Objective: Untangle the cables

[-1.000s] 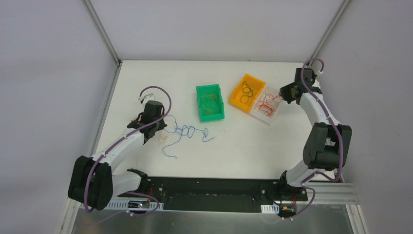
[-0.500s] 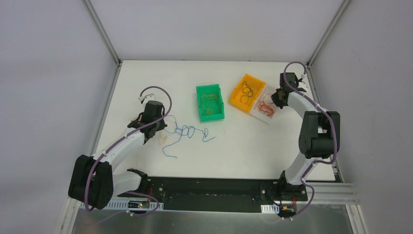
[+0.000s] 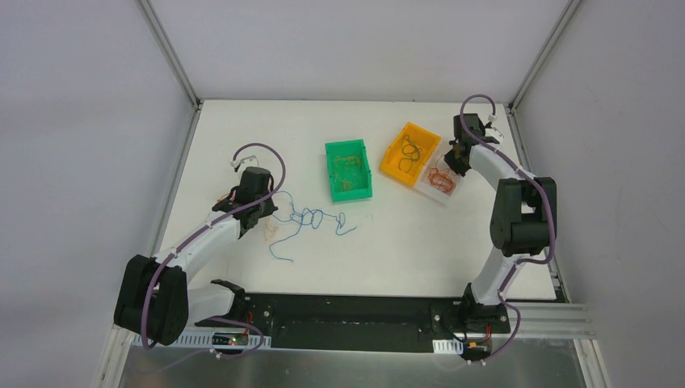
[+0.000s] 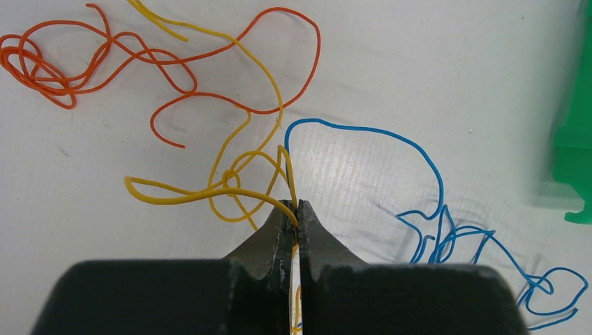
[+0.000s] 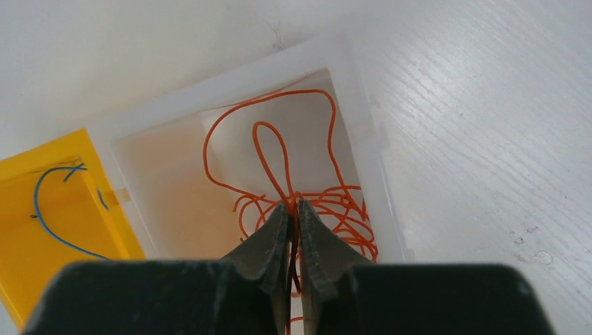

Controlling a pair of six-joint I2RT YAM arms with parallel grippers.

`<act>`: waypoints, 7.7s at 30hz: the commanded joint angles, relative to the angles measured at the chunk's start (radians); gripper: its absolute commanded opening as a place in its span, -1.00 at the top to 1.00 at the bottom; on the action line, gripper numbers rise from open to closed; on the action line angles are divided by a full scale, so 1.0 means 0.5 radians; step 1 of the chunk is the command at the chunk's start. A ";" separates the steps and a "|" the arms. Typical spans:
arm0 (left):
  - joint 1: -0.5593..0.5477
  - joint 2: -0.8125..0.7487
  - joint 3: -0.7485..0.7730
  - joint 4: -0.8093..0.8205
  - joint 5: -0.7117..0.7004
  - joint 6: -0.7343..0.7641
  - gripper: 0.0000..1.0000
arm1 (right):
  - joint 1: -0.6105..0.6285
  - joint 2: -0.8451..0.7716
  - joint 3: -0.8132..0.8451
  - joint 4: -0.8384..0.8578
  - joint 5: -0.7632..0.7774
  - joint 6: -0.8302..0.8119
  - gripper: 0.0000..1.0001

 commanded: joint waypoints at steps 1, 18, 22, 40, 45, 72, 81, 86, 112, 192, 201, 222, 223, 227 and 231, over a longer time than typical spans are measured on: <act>0.009 -0.005 0.016 0.025 0.032 0.028 1.00 | 0.023 -0.026 0.156 -0.121 0.079 -0.100 0.70; 0.009 -0.022 0.014 0.024 0.033 0.032 1.00 | 0.027 -0.380 0.203 -0.335 0.115 -0.153 -0.74; 0.007 -0.031 0.011 0.025 0.045 0.032 1.00 | 0.024 -0.506 0.136 -0.371 0.133 -0.153 -0.85; 0.006 -0.071 -0.024 0.098 0.290 0.110 1.00 | 0.121 -1.116 -0.536 -0.045 -0.746 -0.230 -0.56; -0.033 -0.181 -0.142 0.355 0.728 0.192 1.00 | 0.356 -1.335 -0.779 0.093 -0.960 -0.295 -0.55; -0.719 -0.161 0.297 -0.065 0.755 0.271 -0.67 | 0.628 -1.839 -1.267 0.133 -0.979 -0.488 -0.68; -0.720 -0.402 0.078 -0.056 0.048 0.348 -0.77 | 0.773 -1.722 -1.243 0.096 -0.901 -0.514 -0.71; -0.720 -0.514 -0.129 0.108 -0.061 0.408 -0.74 | 0.901 -1.605 -1.194 0.102 -0.779 -0.504 -0.83; -0.721 -0.193 -0.249 0.579 0.754 0.474 -0.57 | 1.513 -0.678 -0.745 0.090 -0.385 -0.488 -0.92; -0.699 -0.250 0.684 0.291 0.650 0.410 1.00 | 0.572 -1.341 0.133 -0.411 -0.645 -0.611 1.00; -0.670 0.546 1.234 0.208 0.632 0.388 1.00 | 0.570 -1.703 -0.040 -0.702 -0.835 -0.618 1.00; -0.515 1.553 1.848 0.017 0.822 0.524 0.60 | 0.572 -1.987 -0.556 -0.844 -1.032 -0.596 1.00; -0.515 1.519 1.834 0.013 0.833 0.534 0.37 | 0.573 -1.978 -0.590 -0.831 -1.045 -0.591 1.00; -0.518 1.296 1.722 0.012 0.816 0.532 -0.08 | 0.576 -1.941 -0.727 -0.766 -1.115 -0.573 1.00; -0.521 1.016 1.573 0.012 0.895 0.510 -0.33 | 0.600 -1.874 -0.805 -0.690 -1.161 -0.543 1.00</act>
